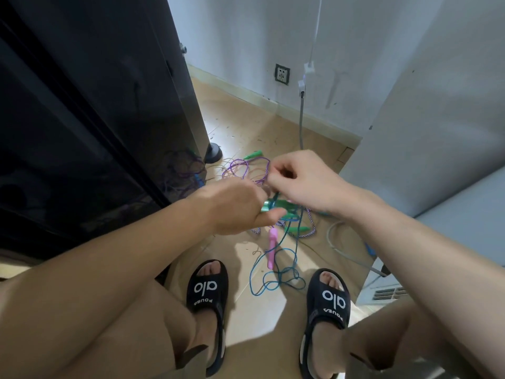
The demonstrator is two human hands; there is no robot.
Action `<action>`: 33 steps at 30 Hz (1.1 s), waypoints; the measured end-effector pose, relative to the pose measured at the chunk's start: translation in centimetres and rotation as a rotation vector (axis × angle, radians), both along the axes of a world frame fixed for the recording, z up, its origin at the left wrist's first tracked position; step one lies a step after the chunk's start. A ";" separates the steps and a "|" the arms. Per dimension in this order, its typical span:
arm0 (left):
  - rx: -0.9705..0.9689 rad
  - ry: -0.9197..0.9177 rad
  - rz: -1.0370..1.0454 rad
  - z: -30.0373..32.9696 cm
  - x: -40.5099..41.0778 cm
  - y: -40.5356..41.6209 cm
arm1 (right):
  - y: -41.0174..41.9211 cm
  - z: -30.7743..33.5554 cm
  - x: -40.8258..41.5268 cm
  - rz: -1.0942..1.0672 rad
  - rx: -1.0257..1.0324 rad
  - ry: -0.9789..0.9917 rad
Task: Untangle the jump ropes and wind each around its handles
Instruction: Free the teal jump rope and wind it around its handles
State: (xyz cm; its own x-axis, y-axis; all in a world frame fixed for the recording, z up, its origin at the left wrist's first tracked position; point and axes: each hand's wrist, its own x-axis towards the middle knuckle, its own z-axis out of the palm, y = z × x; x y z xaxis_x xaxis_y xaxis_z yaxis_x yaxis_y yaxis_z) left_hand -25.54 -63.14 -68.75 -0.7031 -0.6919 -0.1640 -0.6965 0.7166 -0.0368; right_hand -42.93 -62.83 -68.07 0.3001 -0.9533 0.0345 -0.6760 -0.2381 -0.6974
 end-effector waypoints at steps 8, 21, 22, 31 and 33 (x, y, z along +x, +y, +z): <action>0.231 0.629 0.094 2.3 0.0 0.9 | -1.5 -1.4 0.0 -0.096 0.298 -0.402; 0.282 0.799 0.557 -0.1 2.3 -3.9 | 1.7 -2.1 3.0 -0.163 -0.010 0.014; 0.252 0.714 0.547 -0.6 2.4 -4.0 | 1.8 -1.9 3.0 -0.145 -0.054 0.026; 0.055 0.219 0.257 -0.6 1.9 -1.7 | 0.2 0.2 0.8 -0.249 -0.075 -0.178; 0.025 0.229 0.221 -0.1 1.1 -0.7 | -0.4 0.2 0.6 -0.239 -0.046 -0.197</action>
State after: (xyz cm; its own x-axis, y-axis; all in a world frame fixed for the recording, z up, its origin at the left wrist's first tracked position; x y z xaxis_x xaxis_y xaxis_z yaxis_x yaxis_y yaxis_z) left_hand -24.42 -63.82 -68.90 -0.5570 -0.8296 -0.0376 -0.8235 0.5459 0.1544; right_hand -42.33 -63.23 -67.83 0.0507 -0.9921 0.1148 -0.5697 -0.1231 -0.8126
